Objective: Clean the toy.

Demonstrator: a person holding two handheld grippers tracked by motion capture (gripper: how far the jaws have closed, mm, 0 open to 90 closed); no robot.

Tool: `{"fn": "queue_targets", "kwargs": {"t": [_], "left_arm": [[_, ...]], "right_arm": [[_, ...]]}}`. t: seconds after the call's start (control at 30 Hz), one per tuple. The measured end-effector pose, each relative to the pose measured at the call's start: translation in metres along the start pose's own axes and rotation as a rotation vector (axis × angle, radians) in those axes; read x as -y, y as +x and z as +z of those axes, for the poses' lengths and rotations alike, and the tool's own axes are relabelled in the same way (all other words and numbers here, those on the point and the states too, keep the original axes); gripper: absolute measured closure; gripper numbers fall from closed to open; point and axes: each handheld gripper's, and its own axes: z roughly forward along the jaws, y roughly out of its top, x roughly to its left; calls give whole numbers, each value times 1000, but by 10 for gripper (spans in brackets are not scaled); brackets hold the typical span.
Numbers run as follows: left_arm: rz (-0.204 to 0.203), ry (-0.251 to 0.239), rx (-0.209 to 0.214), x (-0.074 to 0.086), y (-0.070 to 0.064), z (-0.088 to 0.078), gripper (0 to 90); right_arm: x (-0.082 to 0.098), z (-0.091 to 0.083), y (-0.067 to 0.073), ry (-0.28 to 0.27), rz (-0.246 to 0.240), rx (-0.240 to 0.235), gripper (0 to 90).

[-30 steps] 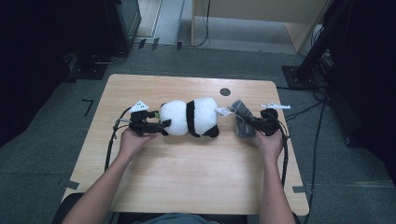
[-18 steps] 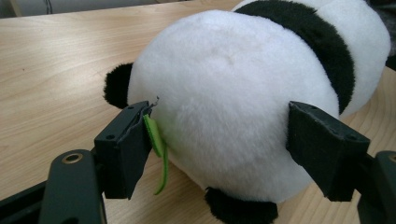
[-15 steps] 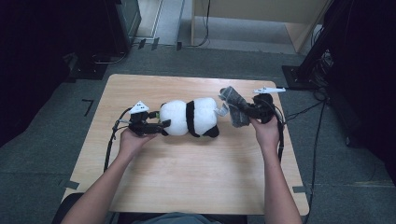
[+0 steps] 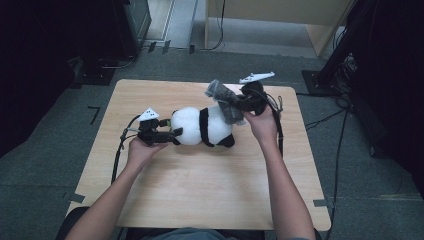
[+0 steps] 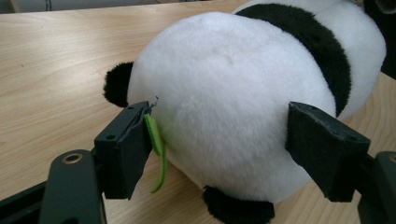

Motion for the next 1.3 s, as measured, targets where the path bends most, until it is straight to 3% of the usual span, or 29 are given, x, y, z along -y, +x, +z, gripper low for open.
{"fn": "queue_targets", "kwargs": {"t": [0.03, 0.2, 0.3, 0.37, 0.43, 0.53, 0.67, 0.77, 0.8, 0.87, 1.03, 1.17, 1.3], "left_arm": [[-1, 1, 0, 0, 0, 0, 237], [-39, 4, 7, -1, 2, 2, 212], [-81, 7, -8, 0, 4, 10, 110], [-126, 43, 37, 0, 9, 16, 43], [-124, 52, 79, 1, 11, 20, 22], [-91, 29, 98, 4, 9, 26, 22], [-68, 36, 90, 4, 7, 22, 261], [-79, 34, 81, 5, 5, 20, 386], [-73, 36, 78, 5, 5, 20, 399], [-75, 39, 73, 4, 4, 19, 424], [-101, 49, 79, 3, 7, 16, 447], [-49, 55, 46, 1, 3, 14, 454], [-46, 51, 32, 2, 2, 13, 458]], "right_arm": [[-3, 8, 4, 11, -10, -26, 774], [-1, 41, 14, 98, -31, -50, 774], [5, 50, 12, 93, -13, -67, 778], [8, 52, 8, 90, 8, -83, 780], [11, 54, 4, 92, 13, -105, 782], [14, 56, 1, 93, 12, -109, 777], [15, 58, 5, 104, -35, -86, 731], [16, 62, 5, 107, -16, -107, 685], [16, 62, 5, 106, -4, -104, 689], [14, 60, 7, 119, -25, -80, 739], [-6, 53, 17, 88, -34, -42, 774], [-28, 59, 32, 56, -87, -64, 775], [-51, 75, 49, 58, -91, -84, 772]]}}
